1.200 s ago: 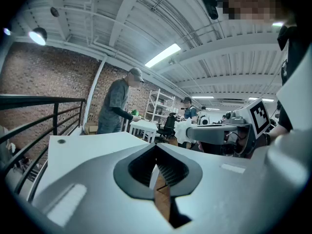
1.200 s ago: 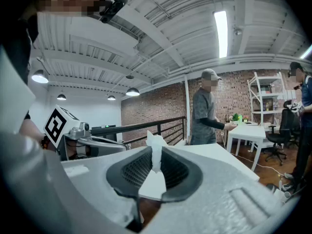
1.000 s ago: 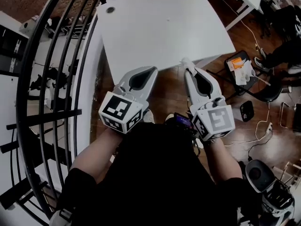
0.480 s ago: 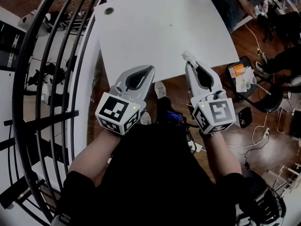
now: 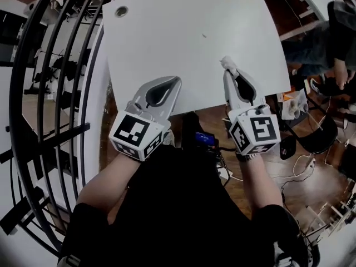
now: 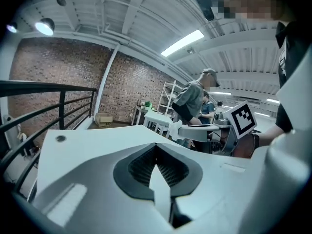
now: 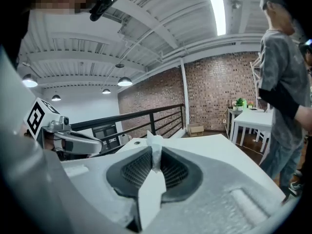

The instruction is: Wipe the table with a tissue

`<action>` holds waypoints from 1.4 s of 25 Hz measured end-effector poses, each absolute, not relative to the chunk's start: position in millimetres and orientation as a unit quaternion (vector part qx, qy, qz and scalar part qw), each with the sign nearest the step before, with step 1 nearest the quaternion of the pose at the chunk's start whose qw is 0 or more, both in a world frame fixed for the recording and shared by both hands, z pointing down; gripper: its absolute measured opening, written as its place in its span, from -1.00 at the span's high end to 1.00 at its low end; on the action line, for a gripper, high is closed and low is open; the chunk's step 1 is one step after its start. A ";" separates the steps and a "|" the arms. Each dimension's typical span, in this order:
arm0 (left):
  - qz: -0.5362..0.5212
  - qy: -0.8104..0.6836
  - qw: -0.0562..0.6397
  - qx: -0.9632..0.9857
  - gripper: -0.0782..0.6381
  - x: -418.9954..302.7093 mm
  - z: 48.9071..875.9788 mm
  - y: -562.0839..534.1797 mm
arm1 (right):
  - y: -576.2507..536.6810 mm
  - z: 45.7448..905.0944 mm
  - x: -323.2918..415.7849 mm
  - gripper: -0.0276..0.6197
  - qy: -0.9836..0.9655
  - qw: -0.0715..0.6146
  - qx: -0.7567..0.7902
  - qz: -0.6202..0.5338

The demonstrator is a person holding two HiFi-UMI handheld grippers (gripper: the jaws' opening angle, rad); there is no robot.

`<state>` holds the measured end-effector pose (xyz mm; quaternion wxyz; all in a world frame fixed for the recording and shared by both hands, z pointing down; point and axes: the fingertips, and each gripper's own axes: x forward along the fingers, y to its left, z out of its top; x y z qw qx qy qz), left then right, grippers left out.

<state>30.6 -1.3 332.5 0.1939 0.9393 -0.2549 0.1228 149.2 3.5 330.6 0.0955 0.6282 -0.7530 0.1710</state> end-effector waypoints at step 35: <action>0.170 -0.326 0.305 0.878 0.74 -32.4 340.0 6.2 | -20.7 403.1 86.5 0.81 -0.750 0.221 0.552 0.290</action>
